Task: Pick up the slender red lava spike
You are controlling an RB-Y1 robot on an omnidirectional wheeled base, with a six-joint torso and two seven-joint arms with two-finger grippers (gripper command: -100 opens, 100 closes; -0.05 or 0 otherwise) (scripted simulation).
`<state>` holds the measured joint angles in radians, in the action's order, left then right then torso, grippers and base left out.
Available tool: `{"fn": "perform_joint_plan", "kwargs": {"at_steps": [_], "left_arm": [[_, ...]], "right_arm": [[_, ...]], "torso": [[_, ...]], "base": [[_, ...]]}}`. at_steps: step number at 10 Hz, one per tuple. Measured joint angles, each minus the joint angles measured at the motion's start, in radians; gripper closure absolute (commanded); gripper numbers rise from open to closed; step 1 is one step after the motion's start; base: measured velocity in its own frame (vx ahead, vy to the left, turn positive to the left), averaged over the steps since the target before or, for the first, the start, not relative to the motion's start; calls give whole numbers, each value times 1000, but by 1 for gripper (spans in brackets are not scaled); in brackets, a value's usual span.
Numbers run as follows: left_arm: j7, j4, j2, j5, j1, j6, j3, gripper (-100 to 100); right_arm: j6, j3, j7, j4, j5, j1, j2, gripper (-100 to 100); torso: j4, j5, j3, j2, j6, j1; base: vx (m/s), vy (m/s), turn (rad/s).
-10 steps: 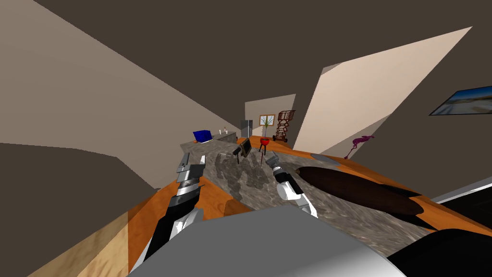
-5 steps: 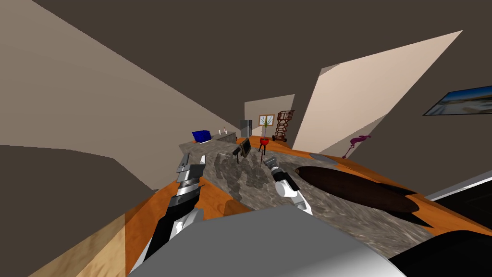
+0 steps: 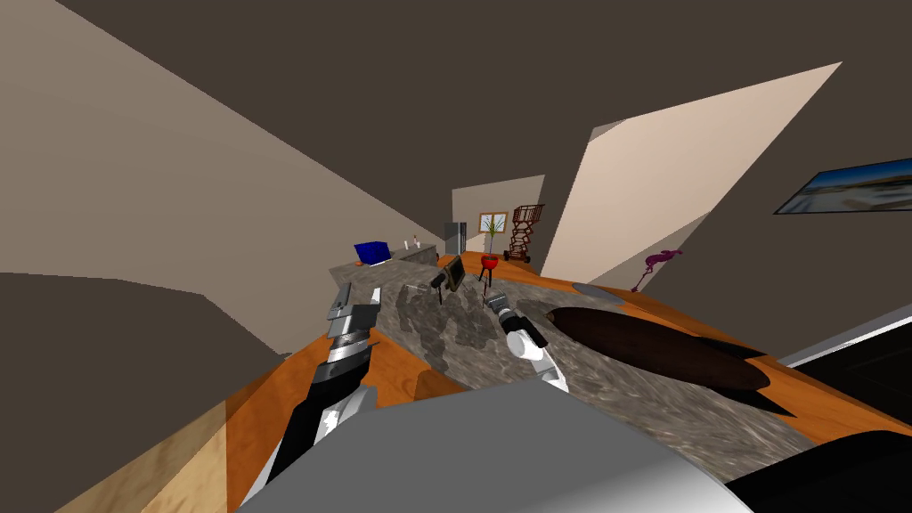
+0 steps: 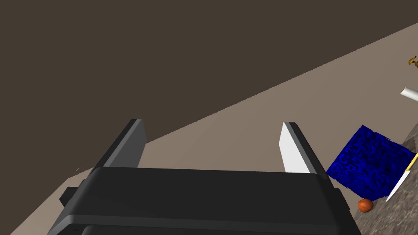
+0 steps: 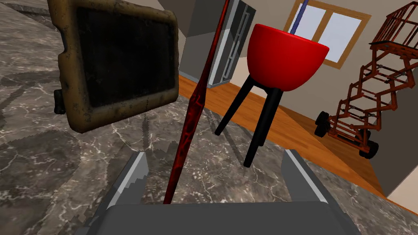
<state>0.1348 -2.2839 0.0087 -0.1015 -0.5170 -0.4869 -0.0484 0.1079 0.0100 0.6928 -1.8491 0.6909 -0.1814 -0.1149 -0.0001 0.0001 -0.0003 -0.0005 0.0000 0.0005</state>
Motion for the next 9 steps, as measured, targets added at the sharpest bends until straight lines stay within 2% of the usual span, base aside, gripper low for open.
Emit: {"fn": "perform_joint_plan", "kwargs": {"at_steps": [2, 5, 6, 7, 9], "left_arm": [[0, 0, 0, 0, 0, 0, 0, 0], [0, 0, 0, 0, 0, 0, 0, 0], [0, 0, 0, 0, 0, 0, 0, 0], [0, 0, 0, 0, 0, 0, 0, 0], [0, 0, 0, 0, 0, 0, 0, 0]], "right_arm": [[27, 2, 38, 19, 46, 10, 19, -100], [61, 9, 87, 50, 103, 34, 75, -100], [62, 9, 90, 52, 105, 35, 77, 0], [62, 9, 90, 51, 105, 35, 76, -100], [39, 11, 99, 113, 100, 92, 71, -100]], "torso": [[0, 0, 0, 0, 0, 0], [0, 0, 0, 0, 0, 0], [0, 0, 0, 0, 0, 0], [0, 0, 0, 1, 0, 0], [1, 0, 2, 4, 0, -2]], "base": [[5, 6, -17], [3, 4, -11], [0, 0, 0], [-52, -12, 54], [-80, -29, 37]]}}
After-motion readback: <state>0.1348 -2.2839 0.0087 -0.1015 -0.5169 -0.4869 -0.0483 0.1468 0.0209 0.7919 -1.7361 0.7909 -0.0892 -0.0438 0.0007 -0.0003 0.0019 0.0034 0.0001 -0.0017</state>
